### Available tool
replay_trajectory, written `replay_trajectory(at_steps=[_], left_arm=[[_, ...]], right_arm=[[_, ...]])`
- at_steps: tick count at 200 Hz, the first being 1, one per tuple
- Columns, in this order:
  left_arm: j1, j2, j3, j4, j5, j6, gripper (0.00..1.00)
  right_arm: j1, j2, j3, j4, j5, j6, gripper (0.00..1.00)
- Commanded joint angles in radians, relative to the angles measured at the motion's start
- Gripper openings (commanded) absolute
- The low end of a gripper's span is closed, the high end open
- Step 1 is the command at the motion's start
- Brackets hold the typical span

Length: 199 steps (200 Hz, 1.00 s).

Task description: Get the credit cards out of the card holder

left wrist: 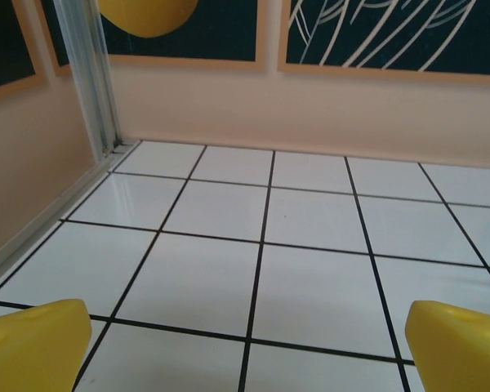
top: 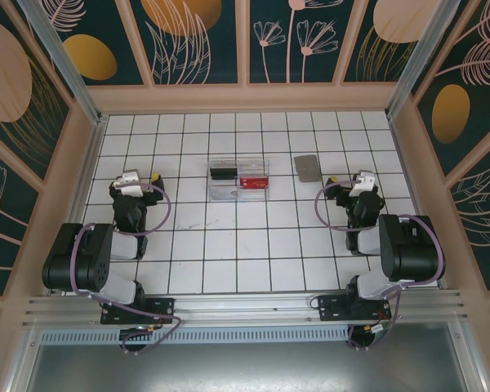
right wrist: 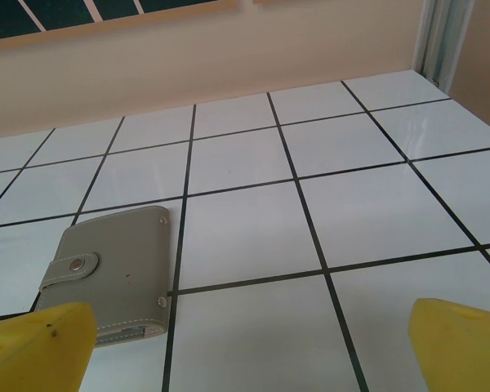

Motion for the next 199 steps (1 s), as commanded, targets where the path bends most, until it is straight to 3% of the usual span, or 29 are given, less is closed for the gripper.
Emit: replay_trajectory(at_steps=[1, 16, 34, 47, 74, 92, 111, 133, 173, 199], left_arm=[[0.005, -0.075, 0.068, -0.153, 0.022, 0.016, 0.99], [0.005, -0.164, 0.113, -0.281, -0.048, -0.013, 0.99], [0.006, -0.261, 0.187, -0.460, -0.175, -0.106, 0.99], [0.006, -0.316, 0.275, -0.623, -0.246, -0.217, 0.99], [0.005, -0.414, 0.384, -0.861, -0.286, -0.512, 0.99], [0.006, -0.482, 0.381, -0.899, -0.237, -0.620, 0.99], [0.006, -0.548, 0.347, -0.904, -0.149, -0.677, 0.99], [0.004, -0.573, 0.333, -0.972, -0.075, -0.724, 0.99], [0.004, -0.550, 0.350, -1.134, 0.014, -0.759, 0.99], [0.004, -0.577, 0.314, -1.113, 0.062, -0.807, 0.99]], right_arm=[[-0.001, 0.004, 0.019, 0.049, 0.012, -0.007, 0.99], [0.028, -0.062, 0.041, -0.047, 0.107, -0.005, 0.99], [0.033, -0.151, 0.191, -0.420, 0.187, 0.065, 0.99], [0.032, -0.178, 0.279, -0.579, 0.223, 0.135, 0.99], [0.024, -0.226, 0.345, -0.720, 0.266, 0.348, 0.99], [-0.001, -0.228, 0.374, -0.762, 0.195, 0.480, 0.99], [-0.014, -0.198, 0.399, -0.745, 0.008, 0.471, 0.99], [0.022, -0.113, 0.484, -0.790, -0.106, 0.444, 0.99], [0.144, 0.147, 0.751, -0.987, -0.077, 0.382, 0.99], [0.184, 0.282, 0.911, -1.058, -0.025, 0.377, 0.99]])
